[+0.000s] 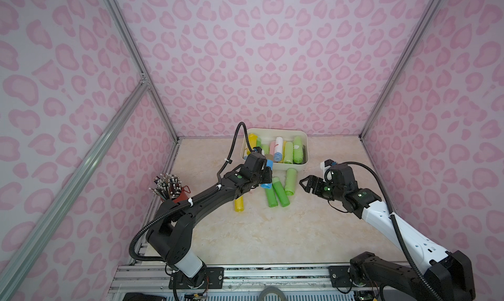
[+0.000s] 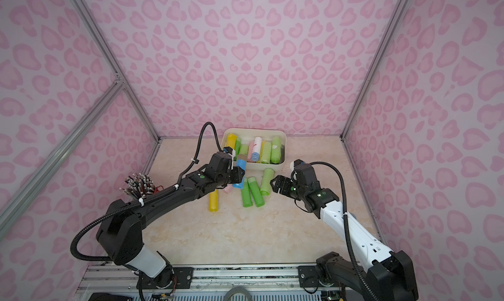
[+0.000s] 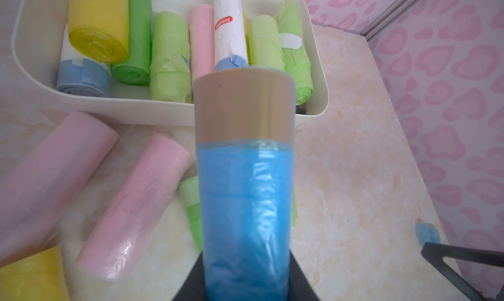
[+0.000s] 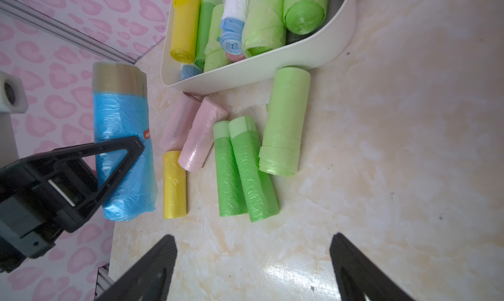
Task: Put the roll of trash bags into the storage box
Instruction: Place the roll of trash bags in the storage box.
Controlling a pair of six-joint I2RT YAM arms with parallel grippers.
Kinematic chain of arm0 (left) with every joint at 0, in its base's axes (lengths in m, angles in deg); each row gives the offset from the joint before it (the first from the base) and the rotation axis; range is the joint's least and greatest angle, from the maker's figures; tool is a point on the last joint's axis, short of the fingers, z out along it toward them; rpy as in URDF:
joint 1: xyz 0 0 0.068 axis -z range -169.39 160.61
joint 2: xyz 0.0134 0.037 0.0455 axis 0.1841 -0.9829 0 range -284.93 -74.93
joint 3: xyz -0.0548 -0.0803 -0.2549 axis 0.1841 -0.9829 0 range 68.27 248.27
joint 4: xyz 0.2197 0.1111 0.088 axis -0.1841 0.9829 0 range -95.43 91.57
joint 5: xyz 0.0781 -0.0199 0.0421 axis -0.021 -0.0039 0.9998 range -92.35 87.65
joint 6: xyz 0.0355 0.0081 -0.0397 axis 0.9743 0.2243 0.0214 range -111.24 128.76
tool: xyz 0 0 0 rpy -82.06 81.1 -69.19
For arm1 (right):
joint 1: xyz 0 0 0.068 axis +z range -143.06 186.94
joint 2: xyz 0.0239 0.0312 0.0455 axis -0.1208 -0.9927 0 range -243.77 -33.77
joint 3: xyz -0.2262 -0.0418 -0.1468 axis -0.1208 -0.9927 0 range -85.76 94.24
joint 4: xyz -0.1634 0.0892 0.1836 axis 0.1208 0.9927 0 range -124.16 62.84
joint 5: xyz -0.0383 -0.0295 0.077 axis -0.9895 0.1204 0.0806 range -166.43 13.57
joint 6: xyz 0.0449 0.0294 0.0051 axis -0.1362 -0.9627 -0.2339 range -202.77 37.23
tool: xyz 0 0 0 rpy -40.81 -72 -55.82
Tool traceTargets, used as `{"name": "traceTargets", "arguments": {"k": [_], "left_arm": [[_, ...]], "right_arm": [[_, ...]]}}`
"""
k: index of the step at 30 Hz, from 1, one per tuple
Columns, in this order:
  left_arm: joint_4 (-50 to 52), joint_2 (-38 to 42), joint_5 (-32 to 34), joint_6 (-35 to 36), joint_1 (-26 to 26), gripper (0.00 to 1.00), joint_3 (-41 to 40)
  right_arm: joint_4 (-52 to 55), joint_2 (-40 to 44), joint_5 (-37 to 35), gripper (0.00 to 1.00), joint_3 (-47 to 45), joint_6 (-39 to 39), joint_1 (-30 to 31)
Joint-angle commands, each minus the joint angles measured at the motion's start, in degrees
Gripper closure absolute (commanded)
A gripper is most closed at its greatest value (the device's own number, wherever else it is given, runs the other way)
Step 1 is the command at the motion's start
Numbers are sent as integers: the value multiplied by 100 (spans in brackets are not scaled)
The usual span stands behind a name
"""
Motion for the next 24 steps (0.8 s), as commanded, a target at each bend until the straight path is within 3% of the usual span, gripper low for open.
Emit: {"name": "traceTargets", "arguments": {"k": [1, 24], "left_arm": [[-285, -51, 105, 107, -43, 70, 141], [-410, -812, -71, 228, -352, 71, 1082]], "right_arm": [[-65, 28, 89, 10, -31, -72, -1], [-85, -10, 186, 10, -68, -162, -1]]}}
